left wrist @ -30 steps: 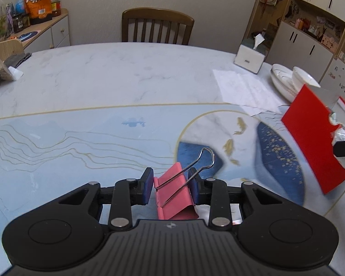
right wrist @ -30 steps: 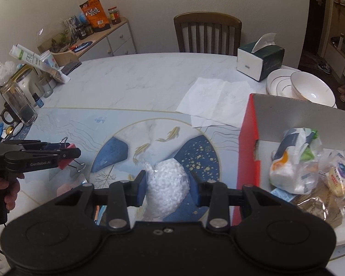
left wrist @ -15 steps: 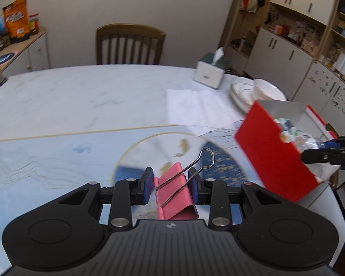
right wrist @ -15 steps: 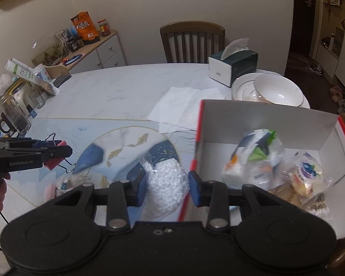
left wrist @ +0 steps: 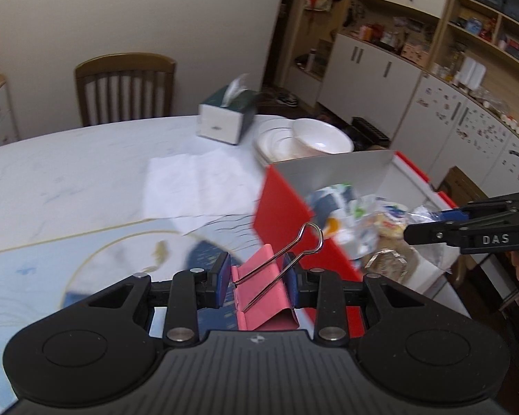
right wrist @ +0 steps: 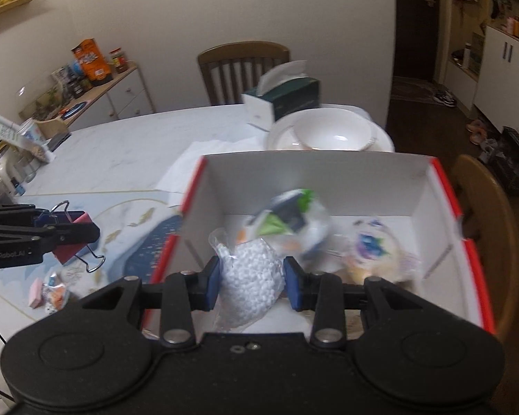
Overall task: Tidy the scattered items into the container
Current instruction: 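Lift the binder clip and bubble-wrap bag and carry them toward the red box, then open both tools to drop the clip and bubble-wrap bag into the box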
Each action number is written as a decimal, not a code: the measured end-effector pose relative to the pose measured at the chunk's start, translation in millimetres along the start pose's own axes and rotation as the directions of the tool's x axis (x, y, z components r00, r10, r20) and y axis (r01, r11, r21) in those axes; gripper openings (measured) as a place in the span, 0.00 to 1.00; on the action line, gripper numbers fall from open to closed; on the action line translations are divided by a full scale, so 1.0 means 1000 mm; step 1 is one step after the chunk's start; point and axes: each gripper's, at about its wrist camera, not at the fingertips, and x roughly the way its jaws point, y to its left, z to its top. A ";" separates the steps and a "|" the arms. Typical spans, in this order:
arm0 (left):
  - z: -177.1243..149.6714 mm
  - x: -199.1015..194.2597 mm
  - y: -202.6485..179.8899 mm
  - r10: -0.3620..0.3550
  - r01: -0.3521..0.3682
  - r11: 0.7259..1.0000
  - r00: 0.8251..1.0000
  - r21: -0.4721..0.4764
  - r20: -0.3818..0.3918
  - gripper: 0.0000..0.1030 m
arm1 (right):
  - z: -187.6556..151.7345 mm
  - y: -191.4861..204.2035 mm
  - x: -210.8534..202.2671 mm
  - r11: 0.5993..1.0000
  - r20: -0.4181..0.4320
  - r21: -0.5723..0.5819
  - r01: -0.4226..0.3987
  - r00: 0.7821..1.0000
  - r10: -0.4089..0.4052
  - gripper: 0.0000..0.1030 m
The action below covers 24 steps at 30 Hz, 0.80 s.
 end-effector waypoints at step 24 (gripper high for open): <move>0.022 0.093 -0.127 -0.080 0.107 0.972 0.988 0.209 -0.131 0.30 | -0.017 -0.082 0.015 0.995 -0.038 0.023 0.094 0.995 -0.094 0.35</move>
